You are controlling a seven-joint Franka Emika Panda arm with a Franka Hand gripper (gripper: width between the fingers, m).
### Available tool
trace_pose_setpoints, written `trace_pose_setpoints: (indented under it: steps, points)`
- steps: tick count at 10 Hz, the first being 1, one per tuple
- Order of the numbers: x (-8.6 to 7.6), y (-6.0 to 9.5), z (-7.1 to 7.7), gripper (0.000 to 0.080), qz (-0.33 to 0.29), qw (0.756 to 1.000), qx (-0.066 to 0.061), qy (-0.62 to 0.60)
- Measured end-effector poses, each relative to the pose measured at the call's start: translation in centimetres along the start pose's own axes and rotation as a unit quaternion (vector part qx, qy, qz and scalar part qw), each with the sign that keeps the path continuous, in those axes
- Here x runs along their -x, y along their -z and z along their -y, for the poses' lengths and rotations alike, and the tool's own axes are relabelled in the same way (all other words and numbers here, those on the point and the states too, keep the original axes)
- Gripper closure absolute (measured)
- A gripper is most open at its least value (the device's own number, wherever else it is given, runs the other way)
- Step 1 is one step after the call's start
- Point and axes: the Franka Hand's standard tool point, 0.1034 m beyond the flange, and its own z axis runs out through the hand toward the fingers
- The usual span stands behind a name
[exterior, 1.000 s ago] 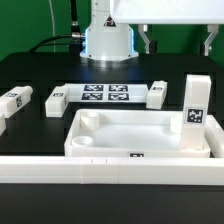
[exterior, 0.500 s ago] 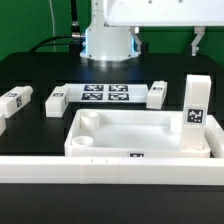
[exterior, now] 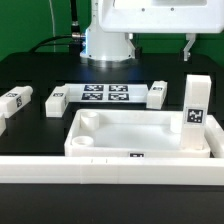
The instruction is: Assemble desk
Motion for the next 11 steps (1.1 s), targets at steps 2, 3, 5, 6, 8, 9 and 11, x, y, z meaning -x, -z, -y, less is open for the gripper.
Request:
trace_pose_setpoints:
  steps: [2, 3, 5, 6, 8, 9, 11]
  points:
    - [-0.5, -1.1, -0.6, 0.0151, 0.069, 0.997, -0.003, -0.02]
    - [0.5, -1.9, -0.9, 0.0151, 0.091, 0.996, 0.003, -0.017]
    - [2.2, -3.3, -1.2, 0.0151, 0.151, 0.988, 0.011, -0.01]
    - [2.5, -3.7, -1.3, 0.0151, 0.175, 0.984, 0.011, -0.003]
    - [2.9, -3.8, -2.0, 0.0151, 0.24, 0.97, 0.021, -0.008]
    - [2.7, -3.9, -2.2, 0.0151, 0.27, 0.962, 0.026, -0.011]
    - [3.4, -4.5, -2.8, 0.0151, 0.317, 0.948, 0.018, 0.011]
